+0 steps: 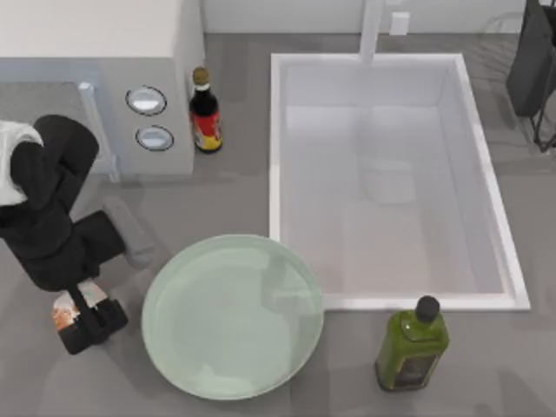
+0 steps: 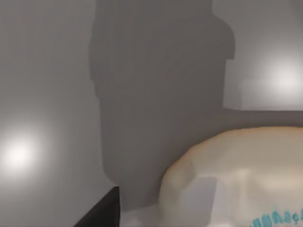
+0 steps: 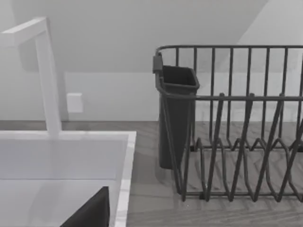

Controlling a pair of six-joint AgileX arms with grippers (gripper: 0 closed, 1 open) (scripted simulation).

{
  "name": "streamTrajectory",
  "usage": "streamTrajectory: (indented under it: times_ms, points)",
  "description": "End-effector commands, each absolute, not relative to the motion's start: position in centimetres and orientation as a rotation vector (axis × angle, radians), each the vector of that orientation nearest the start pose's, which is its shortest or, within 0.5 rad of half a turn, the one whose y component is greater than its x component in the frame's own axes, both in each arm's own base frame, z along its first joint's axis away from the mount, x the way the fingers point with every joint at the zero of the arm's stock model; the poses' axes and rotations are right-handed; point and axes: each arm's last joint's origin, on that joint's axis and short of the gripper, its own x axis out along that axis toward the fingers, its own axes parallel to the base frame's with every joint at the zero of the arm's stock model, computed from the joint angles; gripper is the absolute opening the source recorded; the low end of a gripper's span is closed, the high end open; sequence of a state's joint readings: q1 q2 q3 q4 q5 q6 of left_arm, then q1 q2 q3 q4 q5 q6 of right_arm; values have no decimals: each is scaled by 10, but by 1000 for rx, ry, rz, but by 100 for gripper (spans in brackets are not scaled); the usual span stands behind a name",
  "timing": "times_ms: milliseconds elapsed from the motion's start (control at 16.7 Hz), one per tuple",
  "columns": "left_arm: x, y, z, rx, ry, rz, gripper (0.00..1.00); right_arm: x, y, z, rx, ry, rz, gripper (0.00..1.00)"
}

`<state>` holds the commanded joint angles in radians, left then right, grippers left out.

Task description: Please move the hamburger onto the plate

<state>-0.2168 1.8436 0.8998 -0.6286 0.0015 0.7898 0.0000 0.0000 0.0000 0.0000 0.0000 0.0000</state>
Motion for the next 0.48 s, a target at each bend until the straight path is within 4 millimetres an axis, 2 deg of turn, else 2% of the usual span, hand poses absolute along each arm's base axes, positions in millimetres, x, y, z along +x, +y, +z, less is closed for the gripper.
streamTrajectory:
  times_ms: [240, 480]
  points:
    - [282, -61, 92, 780, 1427, -782, 2, 106, -1, 160, 0, 0, 0, 100]
    - [282, -61, 92, 780, 1427, -782, 0, 106, -1, 160, 0, 0, 0, 100]
